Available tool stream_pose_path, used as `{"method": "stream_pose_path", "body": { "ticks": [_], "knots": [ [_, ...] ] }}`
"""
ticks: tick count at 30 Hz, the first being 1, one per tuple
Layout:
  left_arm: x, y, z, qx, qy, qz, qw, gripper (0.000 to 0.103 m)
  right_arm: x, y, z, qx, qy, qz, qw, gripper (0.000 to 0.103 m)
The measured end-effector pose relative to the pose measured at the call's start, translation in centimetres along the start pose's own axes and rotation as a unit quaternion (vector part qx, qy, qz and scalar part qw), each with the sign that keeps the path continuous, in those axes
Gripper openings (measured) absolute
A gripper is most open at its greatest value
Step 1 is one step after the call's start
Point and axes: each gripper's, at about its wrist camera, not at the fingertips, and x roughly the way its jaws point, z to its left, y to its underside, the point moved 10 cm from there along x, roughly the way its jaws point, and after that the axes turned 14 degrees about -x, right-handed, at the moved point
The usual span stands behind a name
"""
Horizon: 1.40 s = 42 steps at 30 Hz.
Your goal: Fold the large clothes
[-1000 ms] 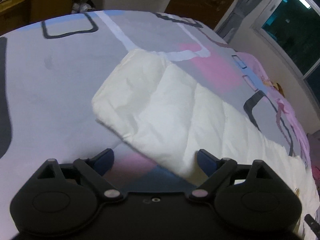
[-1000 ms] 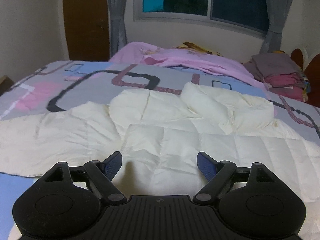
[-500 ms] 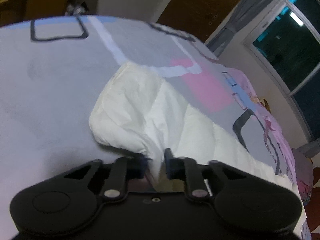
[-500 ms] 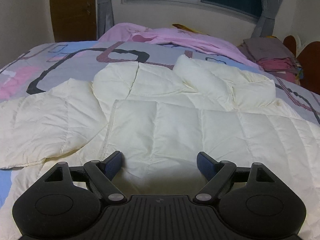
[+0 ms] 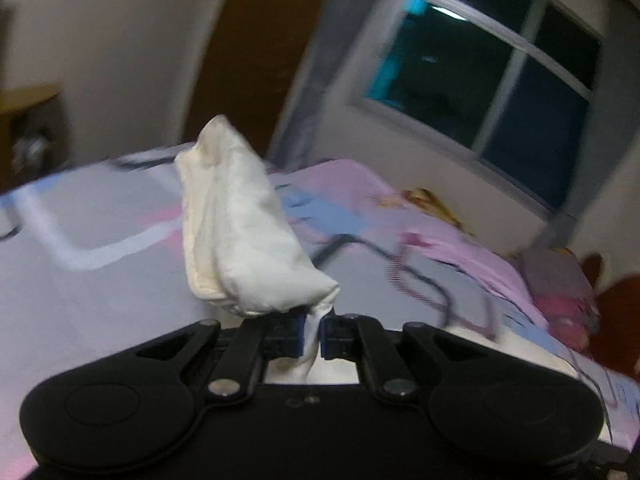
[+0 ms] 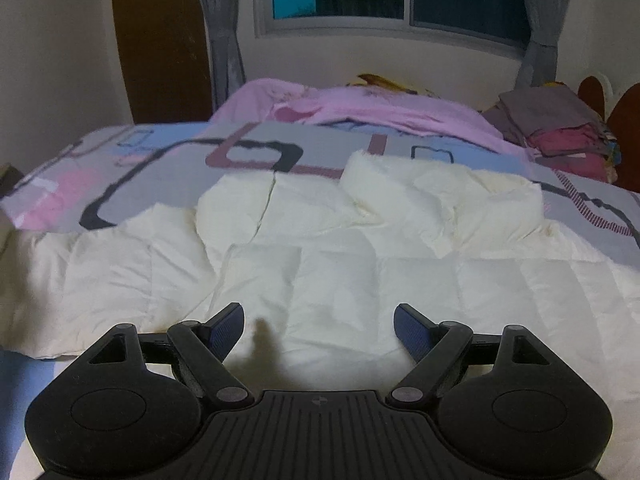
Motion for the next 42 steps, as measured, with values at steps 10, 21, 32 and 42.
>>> {"method": "stream_pose_path", "body": {
  "ticks": [10, 21, 32, 42],
  "knots": [
    [2.8, 11.1, -18.9, 0.114, 0.128, 0.076, 0.9822, 0.006, -4.0, 2.2, -9.0, 0.038, 0.02, -0.011, 0.999, 0.081],
    [6.6, 26.4, -23.2, 0.272, 0.109, 0.192, 0.9366, 0.036, -7.2, 7.0, -17.1, 0.09, 0.053, 0.006, 0.995, 0.082],
    [1.4, 21.4, -19.3, 0.288, 0.076, 0.105, 0.9488, 0.08, -7.5, 4.7, -14.9, 0.1, 0.004, -0.017, 0.995, 0.082],
    [1.2, 15.1, -7.5, 0.228, -0.056, 0.066, 0.9698, 0.077, -3.9, 3.8, -8.6, 0.094, -0.065, 0.008, 0.993, 0.081]
  ]
}}
